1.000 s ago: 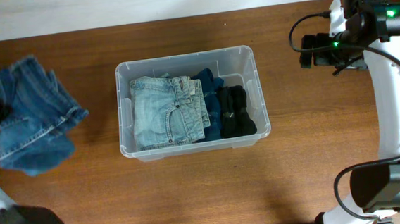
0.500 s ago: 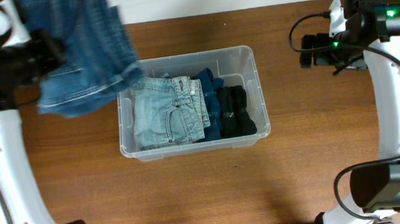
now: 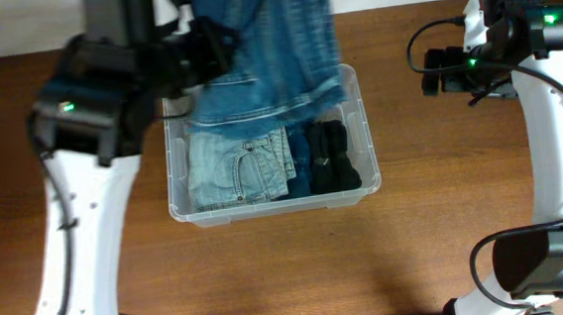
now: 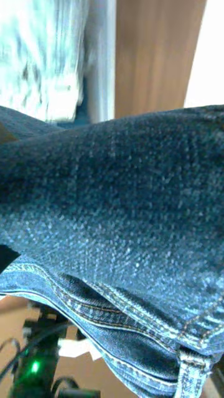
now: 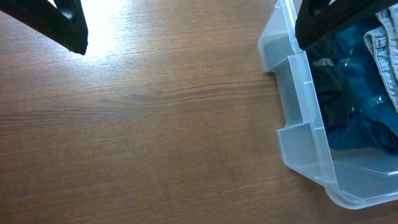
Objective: Pack container
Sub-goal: 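Lift the darker blue jeans and swing them over the box, then lower the darker blue jeans onto the right side of the box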
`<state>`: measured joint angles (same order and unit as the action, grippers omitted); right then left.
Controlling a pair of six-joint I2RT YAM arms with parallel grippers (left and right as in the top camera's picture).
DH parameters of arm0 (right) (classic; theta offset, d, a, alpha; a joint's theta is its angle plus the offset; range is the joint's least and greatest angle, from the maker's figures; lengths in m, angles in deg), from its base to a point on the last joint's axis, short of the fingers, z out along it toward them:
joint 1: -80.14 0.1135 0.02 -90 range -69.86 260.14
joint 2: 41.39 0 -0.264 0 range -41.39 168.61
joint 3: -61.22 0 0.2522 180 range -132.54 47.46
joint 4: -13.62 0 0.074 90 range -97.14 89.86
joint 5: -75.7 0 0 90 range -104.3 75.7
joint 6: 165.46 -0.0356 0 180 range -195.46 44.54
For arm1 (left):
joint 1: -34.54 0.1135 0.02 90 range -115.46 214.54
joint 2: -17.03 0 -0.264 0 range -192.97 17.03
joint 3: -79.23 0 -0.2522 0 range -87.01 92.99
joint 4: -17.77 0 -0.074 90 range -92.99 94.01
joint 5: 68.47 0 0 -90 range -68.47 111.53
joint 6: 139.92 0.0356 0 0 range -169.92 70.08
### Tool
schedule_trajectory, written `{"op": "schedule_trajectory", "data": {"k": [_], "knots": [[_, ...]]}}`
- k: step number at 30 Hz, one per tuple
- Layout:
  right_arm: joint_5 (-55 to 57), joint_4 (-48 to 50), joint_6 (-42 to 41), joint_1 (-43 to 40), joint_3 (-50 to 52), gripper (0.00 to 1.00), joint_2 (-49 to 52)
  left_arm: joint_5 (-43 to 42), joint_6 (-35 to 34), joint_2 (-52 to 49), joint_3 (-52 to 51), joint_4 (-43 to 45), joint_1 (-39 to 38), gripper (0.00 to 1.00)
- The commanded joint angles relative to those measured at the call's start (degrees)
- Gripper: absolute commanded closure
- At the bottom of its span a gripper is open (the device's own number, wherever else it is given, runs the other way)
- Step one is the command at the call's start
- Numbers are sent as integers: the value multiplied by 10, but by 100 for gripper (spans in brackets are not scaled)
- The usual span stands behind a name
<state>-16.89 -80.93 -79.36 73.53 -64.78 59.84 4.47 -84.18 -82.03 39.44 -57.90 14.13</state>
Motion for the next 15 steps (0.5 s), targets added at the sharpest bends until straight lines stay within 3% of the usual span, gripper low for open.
{"op": "schedule_trajectory", "data": {"k": [1,6,15], "knots": [[3,0,0,-2,-4,1,-5,-12,-103,-37,22,19,-31,99],[3,0,0,-2,-4,1,-5,-12,-163,-93,22,25,-58,100],[3,0,0,-2,-4,1,-5,-35,-187,-154,19,55,-86,100]]}}
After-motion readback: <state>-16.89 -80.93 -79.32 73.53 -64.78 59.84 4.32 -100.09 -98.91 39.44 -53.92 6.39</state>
